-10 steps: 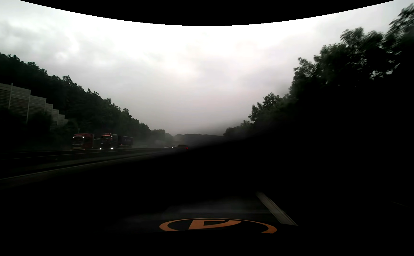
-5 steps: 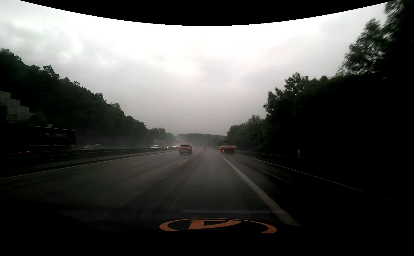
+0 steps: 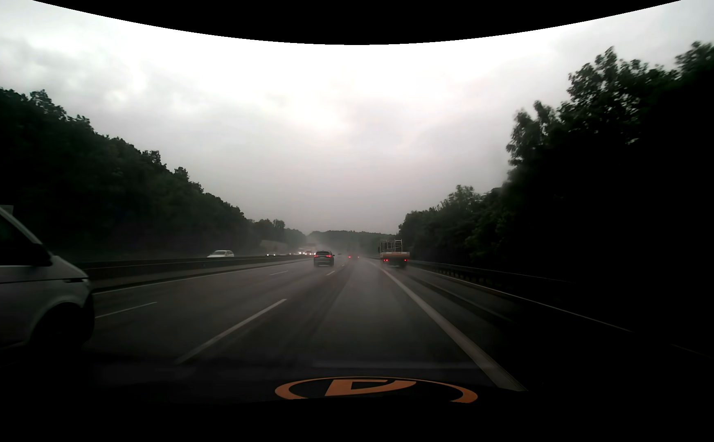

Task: Follow the waypoints while adhering to traffic rules and regulations

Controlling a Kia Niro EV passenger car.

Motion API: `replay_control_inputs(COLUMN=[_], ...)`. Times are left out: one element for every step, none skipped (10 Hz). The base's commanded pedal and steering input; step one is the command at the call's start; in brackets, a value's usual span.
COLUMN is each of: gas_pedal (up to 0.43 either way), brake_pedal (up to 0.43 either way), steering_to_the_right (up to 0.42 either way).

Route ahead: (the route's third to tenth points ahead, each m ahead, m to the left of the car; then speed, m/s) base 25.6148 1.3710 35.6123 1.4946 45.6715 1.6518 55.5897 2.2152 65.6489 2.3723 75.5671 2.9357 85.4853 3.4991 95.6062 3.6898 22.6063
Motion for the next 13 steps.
replay_control_inputs(gas_pedal=[0.067,0.059,0.047,0.02,0.0,0.0,0.0,0.0,0.008,0.008,0.02,0.039,0.047], brake_pedal=[0.0,0.0,0.0,0.0,0.0,0.0,0.0,0.0,0.0,0.0,0.0,0.0,0.0], steering_to_the_right=[-0.004,-0.005,-0.004,-0.004,-0.002,-0.002,-0.001,-0.002,-0.002,-0.002,-0.002,-0.002,-0.002])
